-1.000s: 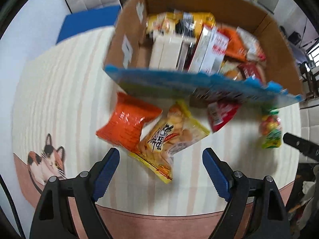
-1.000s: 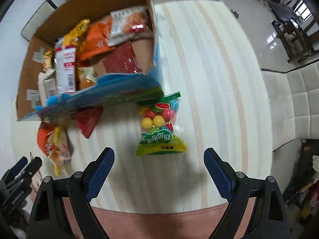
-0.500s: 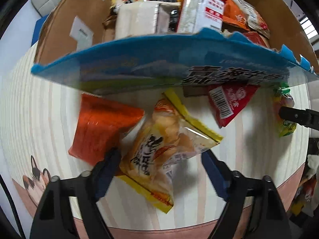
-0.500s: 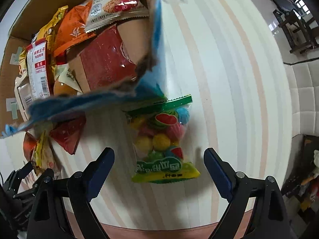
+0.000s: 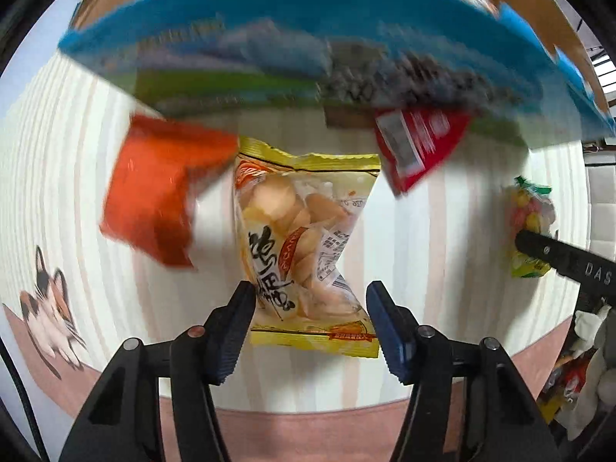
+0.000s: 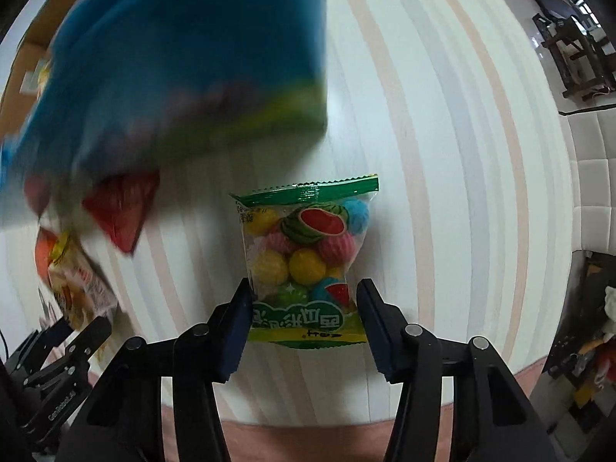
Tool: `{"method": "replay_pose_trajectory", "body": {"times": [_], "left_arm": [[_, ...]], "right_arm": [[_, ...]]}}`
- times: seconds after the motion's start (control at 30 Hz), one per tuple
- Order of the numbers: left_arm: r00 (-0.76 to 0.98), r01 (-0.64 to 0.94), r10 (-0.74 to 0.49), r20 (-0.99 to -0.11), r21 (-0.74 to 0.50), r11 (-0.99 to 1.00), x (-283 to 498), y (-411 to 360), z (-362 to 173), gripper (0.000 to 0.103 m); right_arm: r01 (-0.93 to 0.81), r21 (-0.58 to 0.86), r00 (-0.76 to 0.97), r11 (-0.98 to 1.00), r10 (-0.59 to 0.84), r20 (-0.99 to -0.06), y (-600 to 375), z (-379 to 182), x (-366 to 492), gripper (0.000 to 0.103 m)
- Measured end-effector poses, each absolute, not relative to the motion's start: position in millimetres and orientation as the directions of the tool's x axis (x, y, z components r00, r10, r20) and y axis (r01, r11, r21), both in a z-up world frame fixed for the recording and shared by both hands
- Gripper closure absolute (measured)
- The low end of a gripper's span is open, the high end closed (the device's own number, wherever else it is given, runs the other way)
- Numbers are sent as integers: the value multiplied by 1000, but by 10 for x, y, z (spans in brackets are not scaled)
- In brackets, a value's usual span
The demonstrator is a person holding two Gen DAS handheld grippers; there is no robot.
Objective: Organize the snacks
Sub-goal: 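Grasp the yellow cracker bag with the left tool while the right tool grasps the watermelon candy bag, then lift both bags and carry them over the cardboard box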
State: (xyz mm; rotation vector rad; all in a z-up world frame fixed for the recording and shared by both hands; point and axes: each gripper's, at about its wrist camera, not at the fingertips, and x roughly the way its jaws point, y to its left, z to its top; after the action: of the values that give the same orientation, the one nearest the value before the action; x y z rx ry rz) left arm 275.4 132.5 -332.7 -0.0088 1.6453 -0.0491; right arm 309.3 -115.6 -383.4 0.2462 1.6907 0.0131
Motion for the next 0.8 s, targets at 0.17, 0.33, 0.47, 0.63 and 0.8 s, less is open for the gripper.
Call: {"method": "replay_pose_trajectory", "body": {"times": [0.17,0.33,0.47,0.63,0.8], "left_arm": [[-108,21,-59,-992,-61,998,2484,1219,-3329,45],[-117,-8,-80,-990,-80,997,2378,1181,-3320,45],[-72,-55,-107,-992,-103,993,2431,1383,-3089,45],[-35,-106,-136,-990,-132,986,2540,1552,-2895,38],[-117,-132,-189,-975,-173,976,2645,1617,-3078,38]], "right_arm": [[127,173,-153,977,191,-969,-1161,-3811,2756,47],[125,190,-178,974,210,-961,-1190,-3809,2416,47],[147,206,-193,968,232,-954,-1248,-3842,2383,46],[185,221,-198,957,257,-946,-1403,-3905,2430,39],[199,227,-208,953,267,-941,-1349,-3906,2482,39]]}}
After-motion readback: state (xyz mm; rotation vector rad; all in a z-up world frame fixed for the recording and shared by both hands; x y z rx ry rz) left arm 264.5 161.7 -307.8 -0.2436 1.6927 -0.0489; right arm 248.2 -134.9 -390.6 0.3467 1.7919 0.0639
